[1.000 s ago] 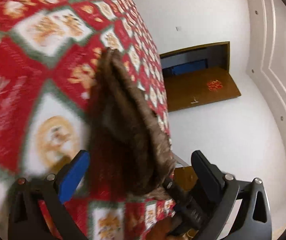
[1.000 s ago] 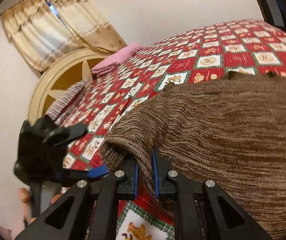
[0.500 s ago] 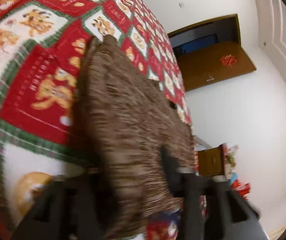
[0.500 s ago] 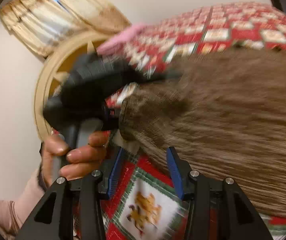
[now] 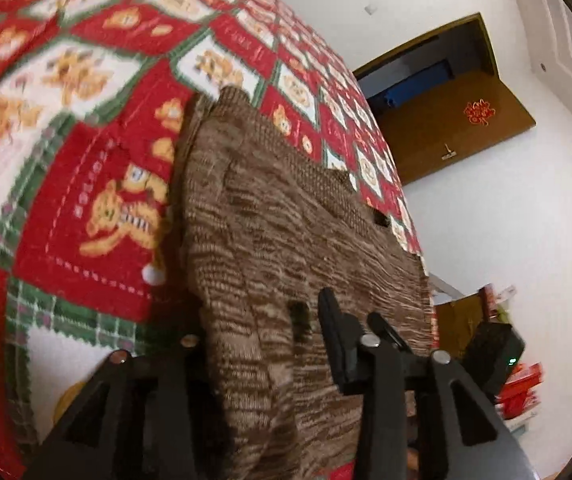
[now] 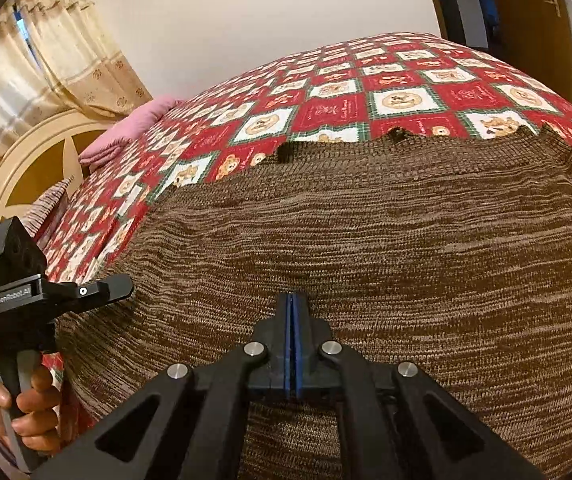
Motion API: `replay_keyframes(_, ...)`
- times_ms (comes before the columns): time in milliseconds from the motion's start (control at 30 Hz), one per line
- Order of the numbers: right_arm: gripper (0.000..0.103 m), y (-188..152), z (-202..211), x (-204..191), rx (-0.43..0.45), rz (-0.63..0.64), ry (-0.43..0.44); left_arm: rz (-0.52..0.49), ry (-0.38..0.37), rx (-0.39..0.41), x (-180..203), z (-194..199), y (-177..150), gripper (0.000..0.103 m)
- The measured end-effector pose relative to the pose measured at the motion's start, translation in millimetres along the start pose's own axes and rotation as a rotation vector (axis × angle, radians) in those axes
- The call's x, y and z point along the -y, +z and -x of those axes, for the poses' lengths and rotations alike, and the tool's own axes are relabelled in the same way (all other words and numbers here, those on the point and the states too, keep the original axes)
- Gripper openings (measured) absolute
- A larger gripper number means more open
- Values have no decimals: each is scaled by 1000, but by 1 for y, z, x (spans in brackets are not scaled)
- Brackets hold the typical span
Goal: Fold small clothes
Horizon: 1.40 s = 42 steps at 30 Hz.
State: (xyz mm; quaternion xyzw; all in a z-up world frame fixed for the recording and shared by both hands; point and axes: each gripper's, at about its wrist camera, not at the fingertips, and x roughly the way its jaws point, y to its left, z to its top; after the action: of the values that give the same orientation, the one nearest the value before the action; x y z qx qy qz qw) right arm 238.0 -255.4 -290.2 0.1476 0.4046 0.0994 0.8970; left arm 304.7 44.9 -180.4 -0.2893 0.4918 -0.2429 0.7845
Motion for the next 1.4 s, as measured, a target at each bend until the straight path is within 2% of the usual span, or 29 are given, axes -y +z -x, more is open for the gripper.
replay_keyframes(33,0,0,-1,1,0,-5,4,-36,52,14,6,1,-2,15)
replay_keyframes(67,0,0,-1,2,0,-8,7,-72,85,26,13,1,-5,16)
replay_keyframes(200,0,-3,-1,3,7,-9,11,-169,84,78,43,10,-11,14)
replay_keyframes(267,0,-4,1,7,10,-27,31,-268,87,95,72,11,-16,14)
replay_keyframes(400,0,-4,-1,16,14,-74,80,-434,63,56,124,-8,-28,14)
replay_keyframes(500,0,-4,-2,20,12,-100,109,-480,60,-3,135,-30,-40,14)
replay_keyframes(567,0,-5,-2,23,12,-113,121,-456,78,-41,128,-45,-43,12)
replay_keyframes(633,0,-6,-2,27,10,-140,142,-317,-6,-68,101,-51,-40,14)
replay_keyframes(700,0,-6,-3,33,9,-173,180,-244,-59,-61,86,-50,-38,16)
replay_keyframes(800,0,-8,-2,39,9,-206,216,-237,-71,-44,82,-44,-41,16)
replay_keyframes(867,0,-10,6,41,20,-224,220,-257,-38,-33,91,-41,-42,14)
replay_keyframes(1000,1,-14,36,54,80,-240,182,-401,73,-11,128,-48,-46,14)
replay_keyframes(1100,1,-17,56,74,102,-275,148,-495,147,-31,150,-65,-57,14)
replay_keyframes(1133,1,-19,60,79,105,-282,138,-546,192,-50,155,-74,-65,14)
replay_keyframes(1167,1,-21,62,84,107,-287,124,-620,255,-54,162,-82,-74,14)
replay_keyframes(1233,1,-30,58,96,95,-311,102,-919,493,28,189,-100,-112,15)
replay_keyframes(1267,1,-34,56,101,102,-348,139,-1086,627,65,201,-113,-137,13)
replay_keyframes(1300,0,-35,57,106,111,-374,156,-1161,684,95,206,-122,-153,13)
replay_keyframes(1400,1,-39,58,119,119,-428,219,-1099,648,98,204,-128,-161,13)
